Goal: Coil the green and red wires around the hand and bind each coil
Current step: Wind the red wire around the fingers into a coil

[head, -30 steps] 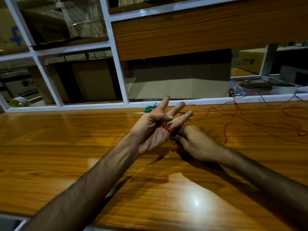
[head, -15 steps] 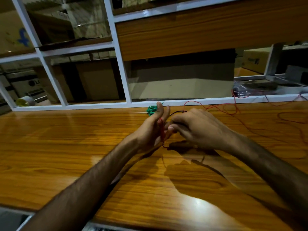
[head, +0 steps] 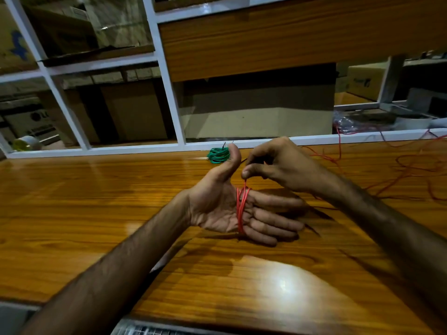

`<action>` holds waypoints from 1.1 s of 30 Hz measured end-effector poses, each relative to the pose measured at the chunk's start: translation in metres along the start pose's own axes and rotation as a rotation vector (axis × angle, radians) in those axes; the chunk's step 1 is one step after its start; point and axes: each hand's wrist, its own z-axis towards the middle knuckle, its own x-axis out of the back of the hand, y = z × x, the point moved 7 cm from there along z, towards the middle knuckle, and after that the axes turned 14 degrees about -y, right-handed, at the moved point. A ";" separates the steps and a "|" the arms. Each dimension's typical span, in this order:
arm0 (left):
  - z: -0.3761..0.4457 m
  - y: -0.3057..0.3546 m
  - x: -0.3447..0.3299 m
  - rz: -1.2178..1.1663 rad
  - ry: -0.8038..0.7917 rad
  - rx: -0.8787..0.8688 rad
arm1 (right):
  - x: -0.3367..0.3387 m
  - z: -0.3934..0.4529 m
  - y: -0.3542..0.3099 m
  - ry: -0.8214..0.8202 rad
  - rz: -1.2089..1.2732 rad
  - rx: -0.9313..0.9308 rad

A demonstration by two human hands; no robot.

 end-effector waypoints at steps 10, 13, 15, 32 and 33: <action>-0.004 0.042 -0.006 -0.104 -0.022 -0.476 | -0.044 -0.015 0.018 -0.211 0.305 -0.096; -0.011 0.058 0.011 -0.188 0.123 -0.694 | -0.047 -0.015 0.020 -0.110 0.198 -0.169; -0.021 0.061 0.028 -0.168 0.315 -0.768 | -0.055 -0.012 0.010 -0.147 0.162 -0.149; -0.027 0.022 0.042 0.460 0.602 0.011 | -0.012 -0.007 -0.036 -0.172 -0.363 -0.012; -0.026 0.020 0.038 0.399 0.567 0.006 | -0.008 -0.007 -0.036 -0.144 -0.341 0.005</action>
